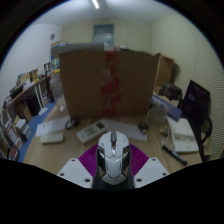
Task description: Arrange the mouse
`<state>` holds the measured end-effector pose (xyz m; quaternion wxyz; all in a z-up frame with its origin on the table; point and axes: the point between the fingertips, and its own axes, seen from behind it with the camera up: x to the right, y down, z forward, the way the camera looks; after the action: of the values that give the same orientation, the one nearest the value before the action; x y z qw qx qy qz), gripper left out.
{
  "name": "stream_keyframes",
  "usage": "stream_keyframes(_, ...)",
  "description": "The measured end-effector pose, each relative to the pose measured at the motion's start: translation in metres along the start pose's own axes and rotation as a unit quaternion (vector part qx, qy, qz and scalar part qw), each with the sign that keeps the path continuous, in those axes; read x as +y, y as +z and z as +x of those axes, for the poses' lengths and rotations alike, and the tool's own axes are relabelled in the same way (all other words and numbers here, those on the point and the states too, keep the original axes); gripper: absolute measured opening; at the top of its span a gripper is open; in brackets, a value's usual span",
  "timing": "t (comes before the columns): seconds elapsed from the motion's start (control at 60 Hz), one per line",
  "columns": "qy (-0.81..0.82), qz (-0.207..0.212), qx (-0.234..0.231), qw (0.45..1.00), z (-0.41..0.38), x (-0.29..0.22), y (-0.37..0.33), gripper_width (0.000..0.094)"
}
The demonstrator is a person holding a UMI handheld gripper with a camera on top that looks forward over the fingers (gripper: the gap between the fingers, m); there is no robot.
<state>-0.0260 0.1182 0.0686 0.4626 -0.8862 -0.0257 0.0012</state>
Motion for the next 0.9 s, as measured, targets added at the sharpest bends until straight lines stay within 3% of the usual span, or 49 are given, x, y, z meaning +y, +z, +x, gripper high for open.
stream_keyframes(0.2,0.010,-0.071,-0.021,0.997,0.003,0.087,0.029,0.0401)
stream_keyframes(0.217,0.014,-0.049,-0.022,0.998,0.003,0.080,0.031,0.0405)
stream_keyframes(0.283,0.007,-0.048,-0.023,0.999,0.004,0.084,0.031,0.0419)
stream_keyframes(0.4,0.009,-0.076,-0.027,0.997,0.002,0.082,0.031,0.0538)
stream_keyframes(0.417,0.008,-0.083,-0.028,0.996,0.002,0.083,0.030,0.0598)
stream_keyframes(0.433,0.006,-0.094,-0.029,0.995,0.002,0.085,0.029,0.0589)
stream_keyframes(0.45,0.006,-0.099,-0.029,0.995,0.002,0.085,0.028,0.0679)
stream_keyframes(0.517,0.009,-0.122,-0.022,0.992,0.002,0.086,0.018,0.0894)
stream_keyframes(0.567,0.011,-0.115,-0.014,0.993,0.001,0.077,0.006,0.0833)
stream_keyframes(0.717,0.019,-0.084,0.007,0.996,-0.027,0.049,-0.067,0.0839)
stream_keyframes(0.9,0.048,-0.067,-0.020,0.996,-0.115,0.037,-0.172,0.0840)
